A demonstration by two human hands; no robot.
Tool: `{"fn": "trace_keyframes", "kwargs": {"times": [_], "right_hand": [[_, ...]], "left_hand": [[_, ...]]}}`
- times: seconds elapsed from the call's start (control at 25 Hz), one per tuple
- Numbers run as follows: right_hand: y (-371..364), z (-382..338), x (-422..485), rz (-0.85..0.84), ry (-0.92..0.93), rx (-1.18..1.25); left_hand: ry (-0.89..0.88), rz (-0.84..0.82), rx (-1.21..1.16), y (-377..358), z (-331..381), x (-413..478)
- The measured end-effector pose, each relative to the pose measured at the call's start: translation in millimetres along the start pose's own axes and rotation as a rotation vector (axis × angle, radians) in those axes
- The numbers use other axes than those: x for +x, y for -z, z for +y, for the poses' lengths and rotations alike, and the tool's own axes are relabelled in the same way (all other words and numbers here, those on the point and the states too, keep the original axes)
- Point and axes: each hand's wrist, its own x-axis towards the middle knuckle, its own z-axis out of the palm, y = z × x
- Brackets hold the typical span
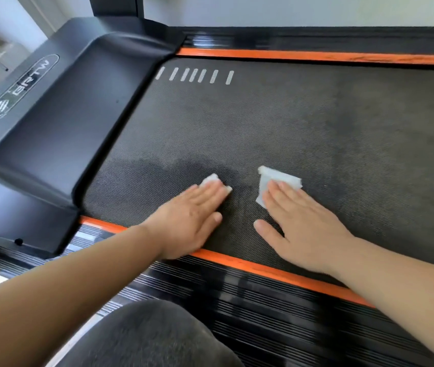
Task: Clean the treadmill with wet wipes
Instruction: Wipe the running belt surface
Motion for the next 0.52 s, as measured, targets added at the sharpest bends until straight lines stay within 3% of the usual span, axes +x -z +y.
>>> {"fn": "trace_keyframes", "kwargs": {"times": [0.04, 0.16, 0.2, 0.36, 0.52], "right_hand": [[1, -2, -6, -0.029, 0.097, 0.007], [0, -3, -17, -0.009, 0.239, -0.002], [-1, -1, -17, 0.019, 0.218, -0.008], [0, 9, -8, 0.039, 0.001, -0.034], [-4, 0, -2, 0.16, -0.074, 0.021]], "left_hand": [[0.034, 0.012, -0.017, 1, -1, 0], [-0.18, -0.023, -0.034, -7, 16, -8], [-0.208, -0.018, -0.037, -8, 17, -10], [0.063, 0.027, 0.007, -7, 14, -1], [-0.114, 0.013, 0.065, -9, 25, 2]]}}
